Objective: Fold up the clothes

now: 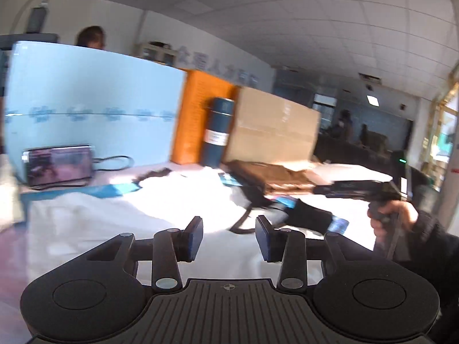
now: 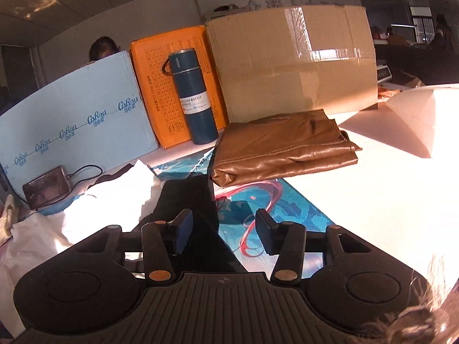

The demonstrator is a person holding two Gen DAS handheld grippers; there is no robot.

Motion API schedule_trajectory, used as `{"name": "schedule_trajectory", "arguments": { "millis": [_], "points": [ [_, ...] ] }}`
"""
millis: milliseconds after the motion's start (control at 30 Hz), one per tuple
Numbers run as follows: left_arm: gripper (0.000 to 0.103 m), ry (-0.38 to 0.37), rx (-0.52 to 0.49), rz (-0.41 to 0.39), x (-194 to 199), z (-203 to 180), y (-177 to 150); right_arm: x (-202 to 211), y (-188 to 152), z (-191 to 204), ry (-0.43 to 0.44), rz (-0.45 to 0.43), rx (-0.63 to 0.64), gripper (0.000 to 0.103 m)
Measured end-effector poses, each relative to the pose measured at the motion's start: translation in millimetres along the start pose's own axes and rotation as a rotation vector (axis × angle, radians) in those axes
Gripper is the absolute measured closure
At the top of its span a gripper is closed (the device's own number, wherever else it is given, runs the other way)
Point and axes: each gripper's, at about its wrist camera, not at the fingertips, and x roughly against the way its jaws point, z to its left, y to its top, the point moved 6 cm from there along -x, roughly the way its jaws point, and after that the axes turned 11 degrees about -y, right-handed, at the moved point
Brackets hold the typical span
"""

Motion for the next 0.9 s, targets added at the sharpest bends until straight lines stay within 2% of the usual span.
{"name": "schedule_trajectory", "arguments": {
  "millis": [67, 133, 233, 367, 433, 567, 667, 800, 867, 900],
  "points": [
    [0.052, 0.129, 0.051, -0.001, 7, 42, 8, 10, 6, 25, 0.099, -0.001, 0.003, 0.055],
    [0.052, 0.2, 0.119, 0.015, 7, 84, 14, 13, 6, 61, 0.249, 0.048, 0.014, 0.046],
    [0.052, 0.182, 0.249, 0.021, -5, 130, 20, 14, -2, 123, 0.438, 0.144, 0.072, 0.042],
    [0.052, 0.145, 0.339, 0.087, -34, 167, 23, 10, -24, 217, 0.638, 0.294, 0.212, 0.042],
    [0.052, 0.153, 0.384, 0.117, -45, 181, 18, 8, -41, 259, 0.686, 0.331, 0.311, 0.042],
    [0.052, 0.182, 0.444, 0.151, -52, 199, 3, -1, -70, 310, 0.741, 0.373, 0.428, 0.042],
    [0.052, 0.184, 0.439, 0.152, -59, 206, 3, -9, -89, 332, 0.785, 0.439, 0.45, 0.042],
    [0.047, 0.184, 0.43, 0.154, -68, 215, 4, -9, -108, 346, 0.815, 0.46, 0.503, 0.045],
    [0.041, 0.161, 0.408, 0.161, -77, 212, 5, -6, -114, 349, 0.819, 0.432, 0.54, 0.058],
    [0.04, 0.154, 0.399, 0.165, -79, 211, 6, -5, -115, 350, 0.808, 0.417, 0.557, 0.075]
  ]
}}
